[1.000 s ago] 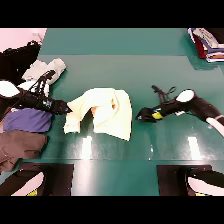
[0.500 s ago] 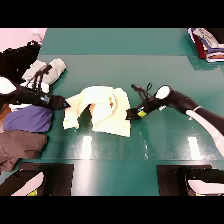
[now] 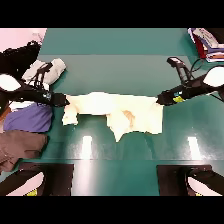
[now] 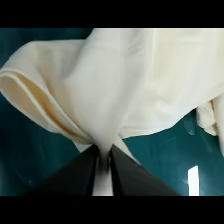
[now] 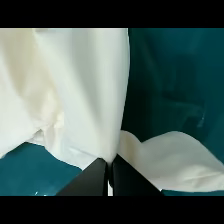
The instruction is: Fold the shirts.
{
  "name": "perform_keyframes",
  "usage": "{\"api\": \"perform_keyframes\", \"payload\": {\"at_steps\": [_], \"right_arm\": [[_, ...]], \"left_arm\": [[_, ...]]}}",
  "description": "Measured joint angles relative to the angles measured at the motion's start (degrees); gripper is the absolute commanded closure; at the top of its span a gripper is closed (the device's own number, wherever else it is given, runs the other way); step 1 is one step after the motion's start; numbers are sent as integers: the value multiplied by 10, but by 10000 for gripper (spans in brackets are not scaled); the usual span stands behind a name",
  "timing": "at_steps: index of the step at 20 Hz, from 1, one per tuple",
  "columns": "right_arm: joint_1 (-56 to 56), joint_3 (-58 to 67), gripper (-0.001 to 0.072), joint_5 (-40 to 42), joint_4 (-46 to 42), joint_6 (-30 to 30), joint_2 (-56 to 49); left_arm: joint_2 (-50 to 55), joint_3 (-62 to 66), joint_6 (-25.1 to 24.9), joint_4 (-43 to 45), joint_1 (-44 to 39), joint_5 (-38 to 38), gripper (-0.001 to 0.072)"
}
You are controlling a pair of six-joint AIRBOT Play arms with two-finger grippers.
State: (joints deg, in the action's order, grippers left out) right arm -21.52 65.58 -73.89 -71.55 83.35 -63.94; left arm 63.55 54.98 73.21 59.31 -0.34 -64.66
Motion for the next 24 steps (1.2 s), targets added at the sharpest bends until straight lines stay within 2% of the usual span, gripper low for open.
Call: {"api": "perform_keyframes", "payload": {"at_steps": [1,4,11,15,19,21,23,24], "right_arm": [[-1,-5,697,0,-4,1,7],[-5,-15,697,2,-9,3,19],[6,-21,697,1,-14,5,25],[8,-21,697,7,-15,6,26],[8,-21,696,17,-15,7,26],[8,-21,697,19,-15,7,26],[8,-21,697,22,-15,9,26],[8,-21,696,25,-15,10,26]], "left_arm": [[12,-2,4,0,0,10,127],[28,9,16,1,0,5,125],[26,-28,38,40,0,-85,126],[24,-62,45,43,0,-79,125],[24,-91,45,24,0,-37,128],[24,-100,45,17,0,-19,330],[24,-106,45,12,0,-6,583],[24,-107,45,5,0,-2,680]]}}
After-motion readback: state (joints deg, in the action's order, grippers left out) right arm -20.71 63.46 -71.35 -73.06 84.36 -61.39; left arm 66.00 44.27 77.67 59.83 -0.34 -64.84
